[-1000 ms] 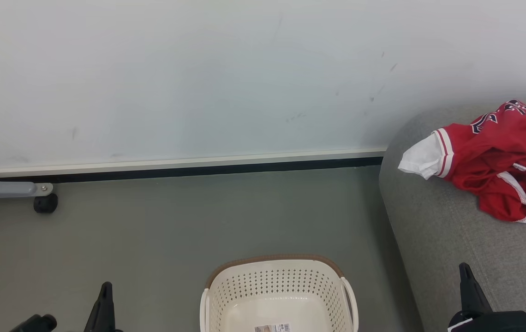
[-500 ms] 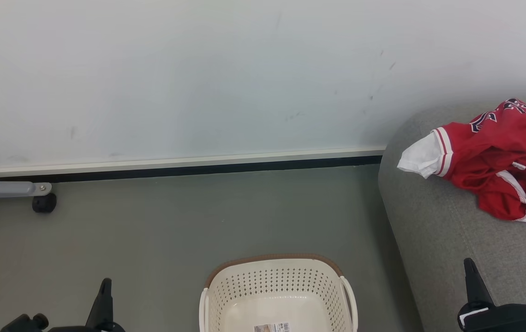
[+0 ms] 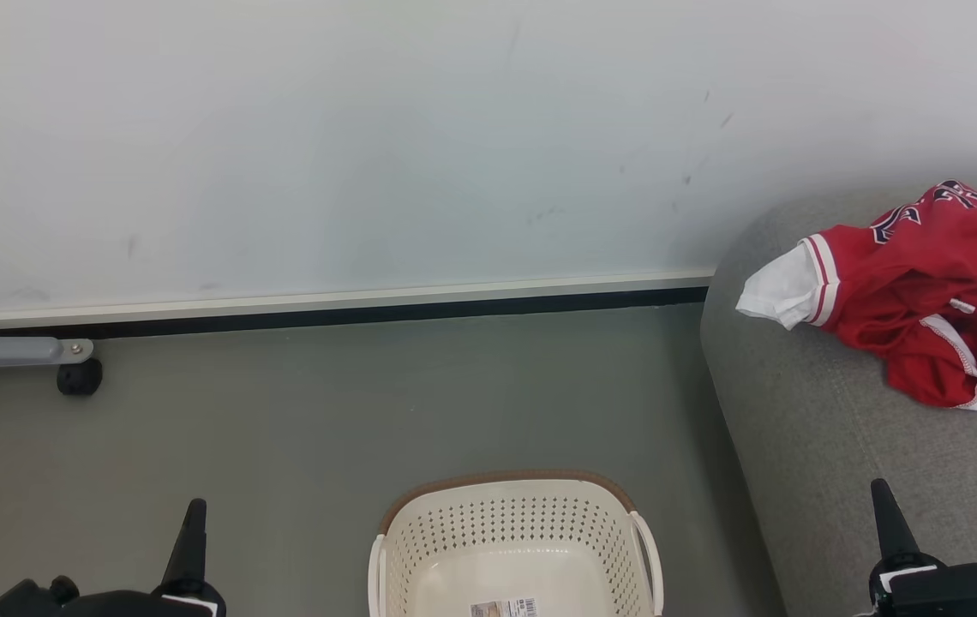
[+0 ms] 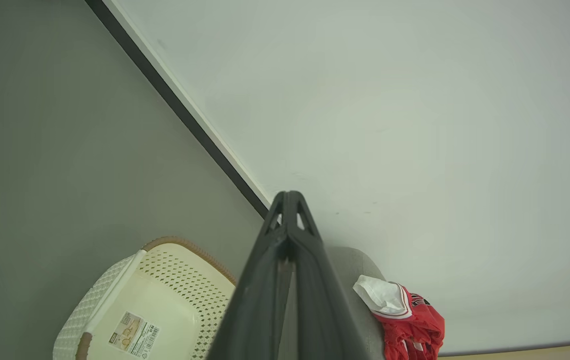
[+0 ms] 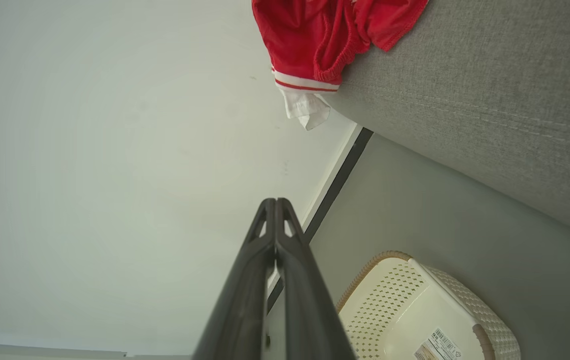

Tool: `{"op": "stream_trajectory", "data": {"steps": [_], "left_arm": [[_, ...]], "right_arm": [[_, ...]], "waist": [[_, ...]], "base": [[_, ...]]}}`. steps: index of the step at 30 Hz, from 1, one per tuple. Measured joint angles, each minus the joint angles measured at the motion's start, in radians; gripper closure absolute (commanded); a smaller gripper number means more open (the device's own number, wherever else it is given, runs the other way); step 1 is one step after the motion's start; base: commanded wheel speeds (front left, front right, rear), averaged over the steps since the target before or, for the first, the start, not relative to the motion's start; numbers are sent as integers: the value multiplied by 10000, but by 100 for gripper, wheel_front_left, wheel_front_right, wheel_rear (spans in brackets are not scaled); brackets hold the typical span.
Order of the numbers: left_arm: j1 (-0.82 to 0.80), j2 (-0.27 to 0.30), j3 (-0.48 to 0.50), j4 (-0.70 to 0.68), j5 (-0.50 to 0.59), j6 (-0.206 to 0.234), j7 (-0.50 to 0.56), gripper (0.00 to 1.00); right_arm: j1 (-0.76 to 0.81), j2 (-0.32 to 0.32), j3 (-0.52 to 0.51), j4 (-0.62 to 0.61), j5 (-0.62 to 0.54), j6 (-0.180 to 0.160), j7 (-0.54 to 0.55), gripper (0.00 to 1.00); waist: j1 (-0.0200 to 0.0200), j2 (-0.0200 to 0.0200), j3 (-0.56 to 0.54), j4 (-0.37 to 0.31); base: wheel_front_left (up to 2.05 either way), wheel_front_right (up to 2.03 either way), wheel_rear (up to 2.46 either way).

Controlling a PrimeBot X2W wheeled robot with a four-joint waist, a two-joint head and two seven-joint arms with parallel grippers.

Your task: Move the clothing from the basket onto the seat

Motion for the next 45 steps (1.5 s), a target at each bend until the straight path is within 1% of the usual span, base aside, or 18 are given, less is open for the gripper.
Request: {"op": "stream_trajectory", "data": {"steps": [5, 15, 24, 28, 29, 45], "left_arm": [[-14, -61, 146, 81, -650, -163, 176, 100], [-247, -238, 435, 203, -1927, -351, 527, 100], [-453, -380, 713, 307, -3204, -669, 884, 100], [-567, -456, 813, 359, -3710, -713, 1020, 100], [-606, -472, 819, 359, -3783, -780, 1051, 100], [-622, -489, 828, 378, -3904, -779, 1051, 100]], "right_arm": [[-46, 109, -180, 92, 640, 111, 169, 100], [-228, 245, -573, 316, 1919, 362, 476, 100], [-410, 407, -953, 535, 3191, 617, 828, 100], [-465, 468, -1104, 617, 3724, 719, 961, 100], [-494, 474, -1126, 631, 3779, 725, 984, 100], [-590, 479, -1135, 635, 3785, 759, 984, 100]], "waist": [[0, 0, 10, -10], [0, 0, 32, -32], [0, 0, 53, -53], [0, 0, 61, -62], [0, 0, 62, -63], [0, 0, 62, -63]], "base": [[0, 0, 0], [0, 0, 0], [0, 0, 0], [0, 0, 0], [0, 0, 0], [0, 0, 0]]}}
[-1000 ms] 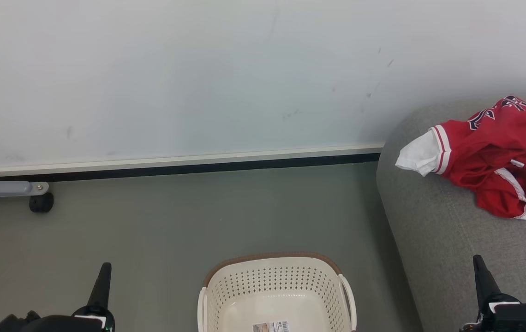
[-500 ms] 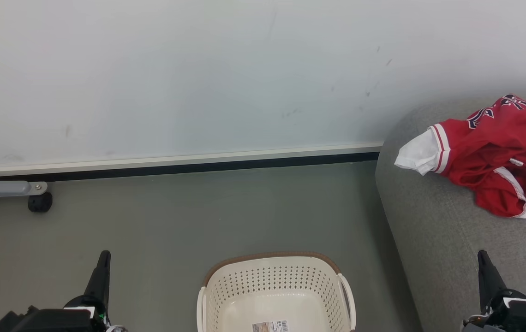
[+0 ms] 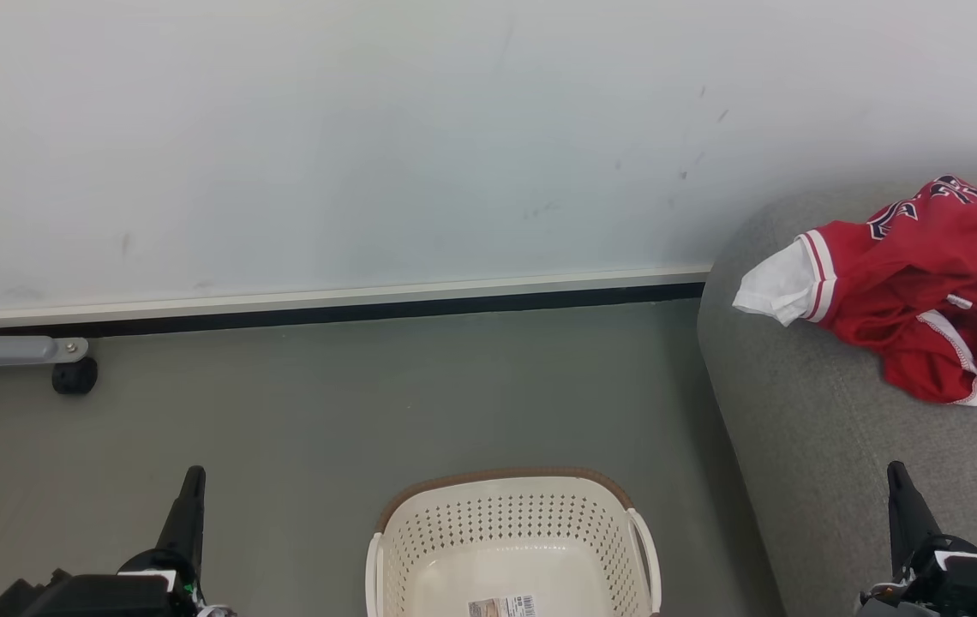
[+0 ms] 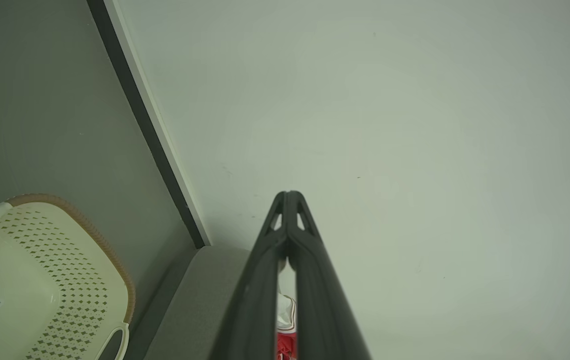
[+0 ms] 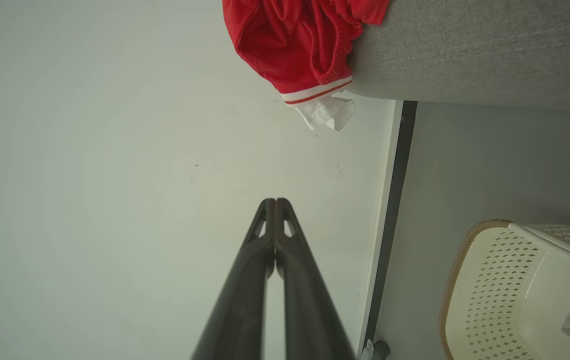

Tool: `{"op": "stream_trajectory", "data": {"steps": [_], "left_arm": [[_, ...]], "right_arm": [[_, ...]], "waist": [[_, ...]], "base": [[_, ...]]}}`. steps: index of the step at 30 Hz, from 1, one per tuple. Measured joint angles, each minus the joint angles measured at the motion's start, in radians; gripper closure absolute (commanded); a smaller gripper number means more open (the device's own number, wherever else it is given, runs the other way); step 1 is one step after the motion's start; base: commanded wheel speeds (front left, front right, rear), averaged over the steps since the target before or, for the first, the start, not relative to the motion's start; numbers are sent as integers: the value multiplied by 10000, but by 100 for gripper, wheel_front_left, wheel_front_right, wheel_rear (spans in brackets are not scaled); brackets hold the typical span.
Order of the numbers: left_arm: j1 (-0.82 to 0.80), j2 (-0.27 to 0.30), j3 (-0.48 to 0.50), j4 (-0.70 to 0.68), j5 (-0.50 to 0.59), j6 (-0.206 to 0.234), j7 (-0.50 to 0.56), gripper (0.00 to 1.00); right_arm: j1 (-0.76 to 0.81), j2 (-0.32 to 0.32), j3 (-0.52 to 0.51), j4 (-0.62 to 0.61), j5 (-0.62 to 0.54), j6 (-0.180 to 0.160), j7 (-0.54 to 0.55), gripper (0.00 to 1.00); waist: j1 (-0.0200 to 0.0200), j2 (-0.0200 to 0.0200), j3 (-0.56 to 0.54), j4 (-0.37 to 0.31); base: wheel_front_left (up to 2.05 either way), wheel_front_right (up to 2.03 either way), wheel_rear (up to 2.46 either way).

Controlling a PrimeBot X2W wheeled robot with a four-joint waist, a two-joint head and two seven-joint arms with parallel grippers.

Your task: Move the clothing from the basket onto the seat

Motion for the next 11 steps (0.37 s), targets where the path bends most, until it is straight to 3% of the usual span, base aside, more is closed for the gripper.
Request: {"op": "stream_trajectory", "data": {"steps": [11], "left_arm": [[0, 0, -2, 2, 0, 0, 0, 100]], "right_arm": [[0, 2, 0, 0, 0, 0, 0, 100]], "waist": [[0, 0, 0, 0]], "base": [[0, 0, 0]]}}
